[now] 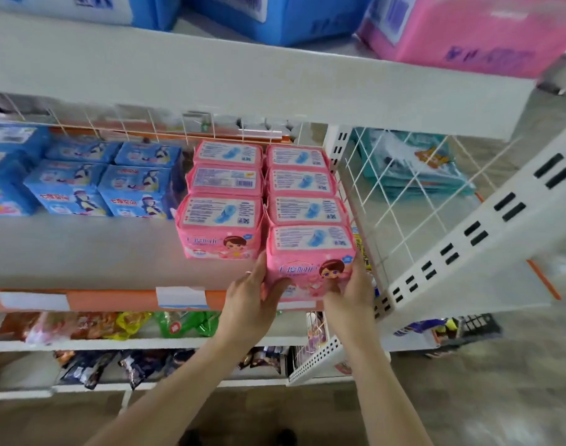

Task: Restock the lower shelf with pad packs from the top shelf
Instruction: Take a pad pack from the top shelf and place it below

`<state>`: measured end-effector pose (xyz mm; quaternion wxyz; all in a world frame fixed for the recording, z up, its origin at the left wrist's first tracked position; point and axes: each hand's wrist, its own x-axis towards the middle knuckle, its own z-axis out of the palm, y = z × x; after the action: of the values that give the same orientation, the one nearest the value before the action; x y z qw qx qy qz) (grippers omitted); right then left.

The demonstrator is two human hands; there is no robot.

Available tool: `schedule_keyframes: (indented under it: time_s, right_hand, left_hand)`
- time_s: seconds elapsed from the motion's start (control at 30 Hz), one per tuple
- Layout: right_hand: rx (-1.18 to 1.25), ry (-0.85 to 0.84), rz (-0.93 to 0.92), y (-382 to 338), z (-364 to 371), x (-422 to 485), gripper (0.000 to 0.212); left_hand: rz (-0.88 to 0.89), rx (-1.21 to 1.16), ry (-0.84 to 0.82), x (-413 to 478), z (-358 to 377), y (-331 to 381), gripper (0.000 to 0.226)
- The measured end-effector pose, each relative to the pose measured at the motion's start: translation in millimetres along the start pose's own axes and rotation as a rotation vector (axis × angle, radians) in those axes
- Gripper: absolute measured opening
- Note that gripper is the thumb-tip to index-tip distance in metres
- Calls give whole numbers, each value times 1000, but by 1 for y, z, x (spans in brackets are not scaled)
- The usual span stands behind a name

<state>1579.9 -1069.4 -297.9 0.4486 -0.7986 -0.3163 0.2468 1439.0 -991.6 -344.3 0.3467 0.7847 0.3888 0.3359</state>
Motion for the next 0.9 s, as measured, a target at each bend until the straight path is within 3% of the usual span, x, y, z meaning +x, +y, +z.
schedule_keyframes:
  time_s: [0.6,0.9]
  right_hand:
    - [-103,21,-94,32,11,30,71]
    - [-114,50,-80,42,19,21,72]
  left_hand:
    - [168,-71,36,18,20,-30,67]
    - [129,-4,33,11,13,-25,73]
